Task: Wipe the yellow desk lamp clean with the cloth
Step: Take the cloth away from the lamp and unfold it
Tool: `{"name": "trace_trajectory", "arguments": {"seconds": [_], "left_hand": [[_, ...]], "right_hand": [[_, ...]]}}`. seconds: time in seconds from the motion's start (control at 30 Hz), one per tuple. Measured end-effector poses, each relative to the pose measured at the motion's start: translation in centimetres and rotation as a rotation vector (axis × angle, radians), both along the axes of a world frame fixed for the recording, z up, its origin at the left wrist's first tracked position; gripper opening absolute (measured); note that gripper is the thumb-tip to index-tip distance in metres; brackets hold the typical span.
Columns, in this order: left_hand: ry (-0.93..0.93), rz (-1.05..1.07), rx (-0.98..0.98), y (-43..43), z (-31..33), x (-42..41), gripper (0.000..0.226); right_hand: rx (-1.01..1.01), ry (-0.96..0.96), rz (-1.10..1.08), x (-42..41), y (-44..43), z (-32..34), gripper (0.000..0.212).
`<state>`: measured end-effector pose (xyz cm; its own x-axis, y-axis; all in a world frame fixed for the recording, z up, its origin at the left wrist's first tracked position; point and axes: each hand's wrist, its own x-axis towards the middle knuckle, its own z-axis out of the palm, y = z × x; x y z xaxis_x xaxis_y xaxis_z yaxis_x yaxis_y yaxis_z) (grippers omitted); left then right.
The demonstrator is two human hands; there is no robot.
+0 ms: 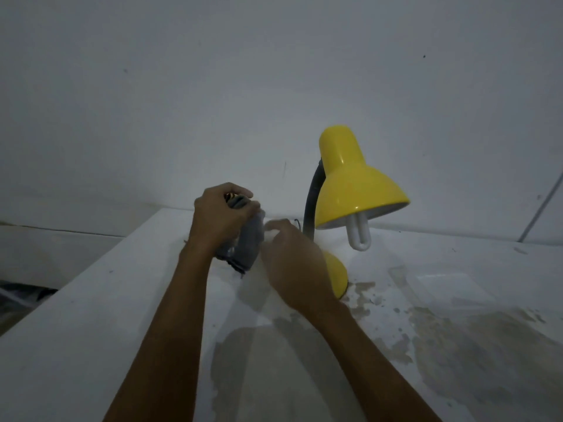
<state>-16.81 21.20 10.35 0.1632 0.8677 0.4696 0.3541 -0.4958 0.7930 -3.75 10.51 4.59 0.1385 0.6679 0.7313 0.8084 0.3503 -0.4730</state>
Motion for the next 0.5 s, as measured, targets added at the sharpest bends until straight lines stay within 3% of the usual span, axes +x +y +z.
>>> {"name": "trace_trajectory", "arguments": {"seconds": [0.07, 0.13, 0.3, 0.5], "left_hand": [[-0.012, -0.043, 0.022, -1.3, 2.3, -0.6, 0.016], [-0.036, -0.071, 0.065, -3.0, 4.5, -1.0, 0.018], [-0.131, -0.178, 0.068, -6.7, 7.7, -2.3, 0.024], [-0.139, -0.237, 0.058, -8.8, 8.6, -3.5, 0.016]], "right_hand": [[-0.022, 0.200, 0.117, -1.8, -0.2, 1.2, 0.038], [-0.019, 0.311, 0.171, -3.2, -0.9, 3.0, 0.043], [0.007, 0.475, 0.278, -4.5, -3.2, 6.8, 0.020], [-0.055, 0.474, 0.248, -5.1, -5.0, 9.1, 0.024]]}}
